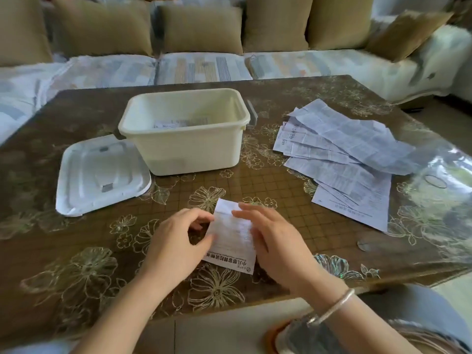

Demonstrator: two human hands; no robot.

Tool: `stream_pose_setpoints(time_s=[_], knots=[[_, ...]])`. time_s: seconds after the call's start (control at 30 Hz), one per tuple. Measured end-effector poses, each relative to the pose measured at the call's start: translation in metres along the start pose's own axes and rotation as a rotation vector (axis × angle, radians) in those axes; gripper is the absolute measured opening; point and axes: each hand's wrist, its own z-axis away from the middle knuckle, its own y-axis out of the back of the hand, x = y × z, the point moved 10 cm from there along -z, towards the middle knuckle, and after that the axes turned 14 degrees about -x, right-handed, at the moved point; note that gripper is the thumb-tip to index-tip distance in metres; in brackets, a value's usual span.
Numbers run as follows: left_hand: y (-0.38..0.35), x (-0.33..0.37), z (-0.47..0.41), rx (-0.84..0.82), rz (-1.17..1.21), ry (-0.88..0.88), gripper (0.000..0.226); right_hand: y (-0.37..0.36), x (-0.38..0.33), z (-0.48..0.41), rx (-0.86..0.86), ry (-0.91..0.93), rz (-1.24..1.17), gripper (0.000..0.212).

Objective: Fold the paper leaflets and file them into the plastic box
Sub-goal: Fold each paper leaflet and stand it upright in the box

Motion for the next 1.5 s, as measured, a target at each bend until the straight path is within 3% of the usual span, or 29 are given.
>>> stream_pose_setpoints(time_s=[0.07,0.17,0.23,0.33,0.43,0.53,0.6,0.7,0.77,0.83,0.93,1.13,1.23,1.33,1.5], knots=[[-0.004,-0.003,0.004,-0.022,0.002,-0.007,0.025,0.017,0.013,-0.012,0.018,-0.116,0.075,0.038],[-0.008,-0.005,0.007,-0.023,-0.018,-0.024,0.028,0.008,0.036,-0.035,-0.267,-0.340,0.200,0.074],[-0.009,-0.005,0.008,-0.027,-0.023,-0.024,0.029,-0.003,0.038,-0.047,-0.411,-0.362,0.196,0.083],[-0.010,-0.005,0.008,-0.031,-0.013,-0.022,0.036,-0.008,0.035,-0.057,-0.501,-0.355,0.163,0.079],[-0.008,-0.005,0.011,-0.005,0.027,-0.022,0.051,-0.009,0.038,-0.057,-0.528,-0.390,0.139,0.060],[-0.005,-0.006,0.012,0.020,0.111,-0.036,0.063,-0.005,0.040,-0.051,-0.465,-0.404,0.032,0.031],[0.007,-0.004,0.014,0.083,0.183,-0.065,0.066,0.012,0.030,-0.047,-0.275,-0.341,-0.093,0.019],[0.042,0.007,0.028,0.273,0.237,-0.159,0.071,0.066,-0.020,-0.026,0.223,0.058,-0.199,0.016],[0.057,0.021,0.039,0.343,0.187,-0.252,0.073,0.077,-0.057,0.001,0.375,0.335,-0.062,0.018],[0.056,0.027,0.045,0.330,0.069,-0.313,0.073,0.058,-0.073,0.016,0.352,0.461,0.107,0.015],[0.036,0.014,0.047,0.299,-0.161,-0.254,0.058,0.020,-0.065,0.016,0.215,0.458,0.203,0.013],[0.007,-0.010,0.058,0.259,-0.192,-0.225,0.038,-0.018,-0.040,0.014,0.029,0.308,0.097,0.012],[0.012,-0.010,0.060,0.305,-0.148,-0.233,0.007,-0.016,-0.030,0.012,0.012,0.192,-0.019,0.009],[0.014,-0.010,0.054,0.301,-0.126,-0.176,0.030,-0.011,-0.019,0.008,0.064,0.092,-0.170,0.013],[0.015,-0.016,0.048,0.333,-0.114,-0.057,0.019,-0.017,-0.011,-0.001,0.118,-0.017,-0.096,0.022]])
